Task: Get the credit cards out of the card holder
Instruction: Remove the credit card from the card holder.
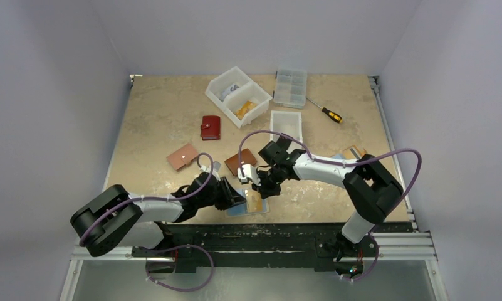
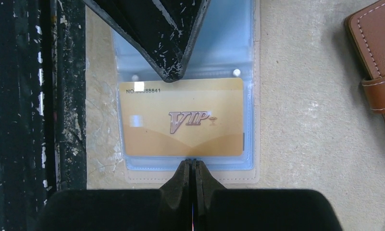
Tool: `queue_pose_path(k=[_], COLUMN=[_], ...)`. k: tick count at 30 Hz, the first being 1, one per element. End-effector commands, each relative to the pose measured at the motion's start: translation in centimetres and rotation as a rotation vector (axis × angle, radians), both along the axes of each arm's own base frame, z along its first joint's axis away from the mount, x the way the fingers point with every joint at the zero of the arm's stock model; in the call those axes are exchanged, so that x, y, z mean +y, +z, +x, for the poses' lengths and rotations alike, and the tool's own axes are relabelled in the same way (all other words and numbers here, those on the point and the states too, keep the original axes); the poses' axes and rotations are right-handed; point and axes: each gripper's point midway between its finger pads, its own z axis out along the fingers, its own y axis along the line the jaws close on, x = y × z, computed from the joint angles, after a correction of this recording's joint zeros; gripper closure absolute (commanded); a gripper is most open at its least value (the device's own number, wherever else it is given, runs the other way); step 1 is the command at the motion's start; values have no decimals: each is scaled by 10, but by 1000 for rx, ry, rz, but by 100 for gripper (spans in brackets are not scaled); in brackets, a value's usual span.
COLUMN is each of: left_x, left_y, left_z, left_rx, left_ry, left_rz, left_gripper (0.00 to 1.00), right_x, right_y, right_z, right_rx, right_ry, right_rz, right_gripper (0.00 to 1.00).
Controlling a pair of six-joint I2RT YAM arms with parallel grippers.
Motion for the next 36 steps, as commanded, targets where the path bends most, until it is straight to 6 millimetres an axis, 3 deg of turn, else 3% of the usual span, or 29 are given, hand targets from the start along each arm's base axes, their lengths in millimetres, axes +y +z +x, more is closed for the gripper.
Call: queue_pose_path(k=[1, 12, 22, 25, 28, 36], left_x=[-3, -14, -21, -19, -17, -13], left_y=[9, 6, 0, -2, -5, 0], left_z=[2, 0, -1, 0, 0, 2], left_rx=[-47, -33, -7, -1, 7, -52], left_ry=[-10, -46, -65, -54, -43, -67], left_rz=[-29, -62, -70, -65, -55, -22], left_gripper=[76, 74, 75, 81, 99, 100], right_x=[4, 11, 23, 24, 21, 18], right_y=[0, -2, -6, -7, -8, -8], right_z=[6, 2, -16, -17, -21, -18], right_rx=[-21, -14, 36, 41, 57, 33], right_ry=[-10, 2, 53, 56, 58, 41], right_rz=[-13, -24, -24, -27, -37, -36], right_gripper=[98, 98, 99, 99, 99, 95])
